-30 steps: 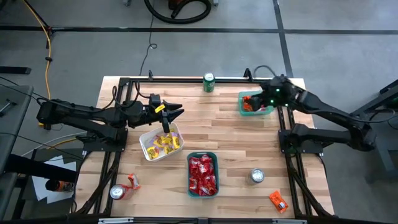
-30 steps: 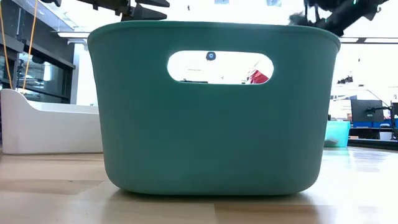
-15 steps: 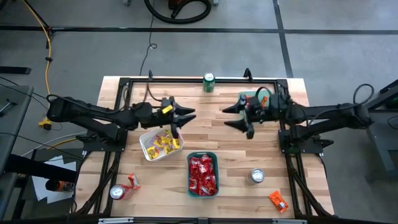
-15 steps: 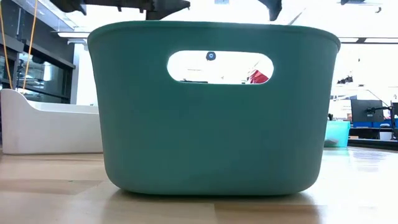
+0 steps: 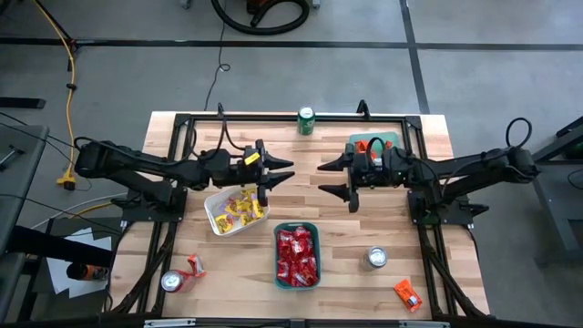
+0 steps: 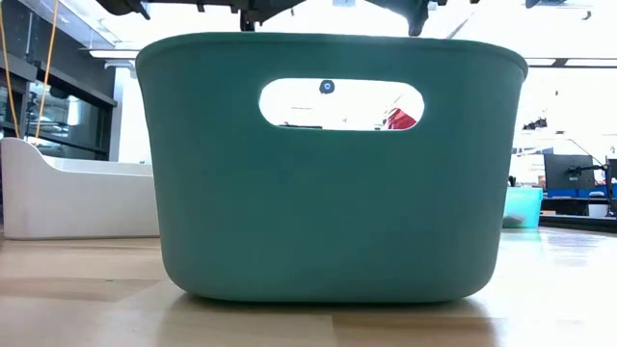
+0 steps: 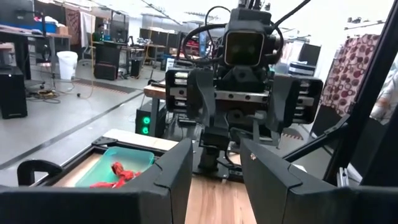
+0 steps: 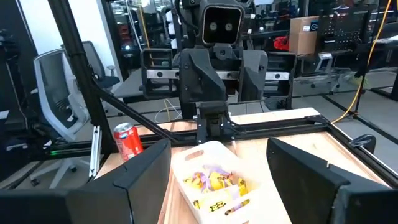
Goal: Sort candy
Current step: Put the orange chocolate into the transparent green bin
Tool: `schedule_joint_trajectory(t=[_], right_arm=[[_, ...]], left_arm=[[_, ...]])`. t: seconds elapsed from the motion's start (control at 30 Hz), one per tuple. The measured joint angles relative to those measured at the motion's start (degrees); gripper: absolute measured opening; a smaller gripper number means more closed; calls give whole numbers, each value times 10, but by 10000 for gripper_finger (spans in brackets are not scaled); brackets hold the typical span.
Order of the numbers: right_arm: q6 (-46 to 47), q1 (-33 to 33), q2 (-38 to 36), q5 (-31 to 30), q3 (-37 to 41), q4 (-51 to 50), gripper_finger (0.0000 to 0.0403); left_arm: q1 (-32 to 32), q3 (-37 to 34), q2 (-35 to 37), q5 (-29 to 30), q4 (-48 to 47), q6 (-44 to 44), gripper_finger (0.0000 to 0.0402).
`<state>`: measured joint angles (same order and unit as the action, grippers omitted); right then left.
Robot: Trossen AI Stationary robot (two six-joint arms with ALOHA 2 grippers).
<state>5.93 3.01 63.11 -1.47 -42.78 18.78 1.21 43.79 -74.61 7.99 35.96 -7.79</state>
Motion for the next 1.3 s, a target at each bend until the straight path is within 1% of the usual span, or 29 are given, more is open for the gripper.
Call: schedule_joint_trajectory(t=[0.3,0.4,0.43,0.5,0.53,0.67,0.73,0.8,0.87,0.97,1.07,1.2,1.3], right_arm=[[3,0,0,0,0,16,258],[13,0,0,0,0,17,258],[15,0,0,1,0,17,258],[16,0,0,1,0,16,258],[16,0,0,1,0,16,258],[16,0,0,1,0,16,258],[16,0,0,1,0,14,258],[16,0,0,1,0,10,258],[16,0,0,2,0,6,258],[16,0,0,2,0,0,258],[16,0,0,2,0,-6,258],[16,0,0,2,0,-14,258],[16,0,0,2,0,-21,258]], left_arm=[[1,0,0,0,-1,-1,123],[9,2,4,1,-2,-5,123],[15,9,4,2,-17,-7,123],[34,45,4,2,-97,-10,123],[47,75,3,2,-162,-4,123],[104,215,-26,0,-525,49,123],[134,279,-52,0,-683,64,123],[166,327,-70,-5,-801,65,123],[199,350,-89,-32,-886,60,123],[254,346,-107,-85,-955,63,123],[308,326,-119,-131,-988,65,123],[357,283,-134,-172,-981,68,123],[370,250,-151,-214,-961,65,123]])
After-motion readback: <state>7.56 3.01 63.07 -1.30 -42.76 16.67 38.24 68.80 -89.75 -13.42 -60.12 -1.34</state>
